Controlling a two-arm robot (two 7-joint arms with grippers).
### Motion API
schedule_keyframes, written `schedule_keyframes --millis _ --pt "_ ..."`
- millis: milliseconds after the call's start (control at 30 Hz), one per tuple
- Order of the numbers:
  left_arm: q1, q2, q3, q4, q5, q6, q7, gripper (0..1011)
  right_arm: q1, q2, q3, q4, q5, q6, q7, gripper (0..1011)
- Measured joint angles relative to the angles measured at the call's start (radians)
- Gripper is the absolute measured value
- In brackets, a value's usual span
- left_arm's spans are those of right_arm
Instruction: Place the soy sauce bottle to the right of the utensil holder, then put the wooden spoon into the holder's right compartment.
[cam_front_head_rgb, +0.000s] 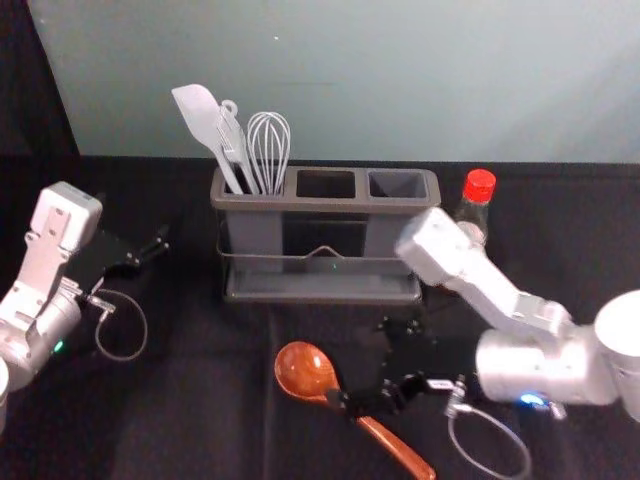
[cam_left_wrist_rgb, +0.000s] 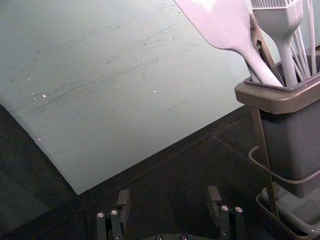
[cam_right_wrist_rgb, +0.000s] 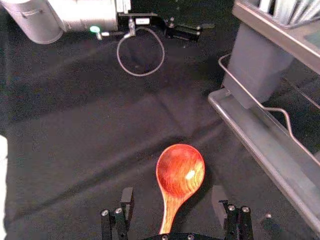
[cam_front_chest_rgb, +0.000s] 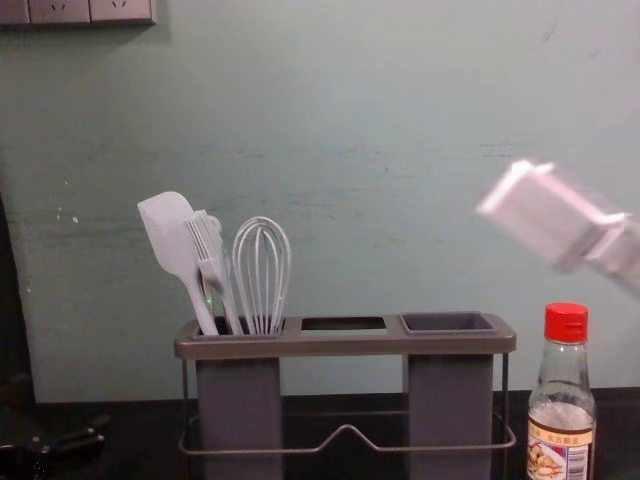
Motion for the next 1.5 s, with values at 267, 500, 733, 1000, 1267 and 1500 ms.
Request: schedule_keyframes --millis 267,500,733,1000,1267,1500 --pt "0.000 0.000 0.000 0.000 0.000 0.000 0.000 1005 0.099 -0.093 -0.098 0.088 -0.088 0.066 -0.012 1000" --pt "0.000 0.000 0.000 0.000 0.000 0.000 0.000 1005 0.139 -0.160 -0.140 0.160 -0.146 0.084 -0.015 1000" --pt "0.000 0.000 0.000 0.000 0.000 0.000 0.000 1005 0.148 -0.196 -0.146 0.208 -0.175 0.093 -0.021 1000" --pt "0.000 0.000 0.000 0.000 0.000 0.000 0.000 1005 0.150 -0.217 -0.143 0.235 -0.193 0.095 -0.014 1000" --pt "0.000 0.000 0.000 0.000 0.000 0.000 0.000 1005 0.150 -0.238 -0.139 0.251 -0.213 0.099 -0.004 1000" --pt "0.000 0.000 0.000 0.000 0.000 0.000 0.000 1005 0.150 -0.254 -0.133 0.269 -0.228 0.102 0.003 1000"
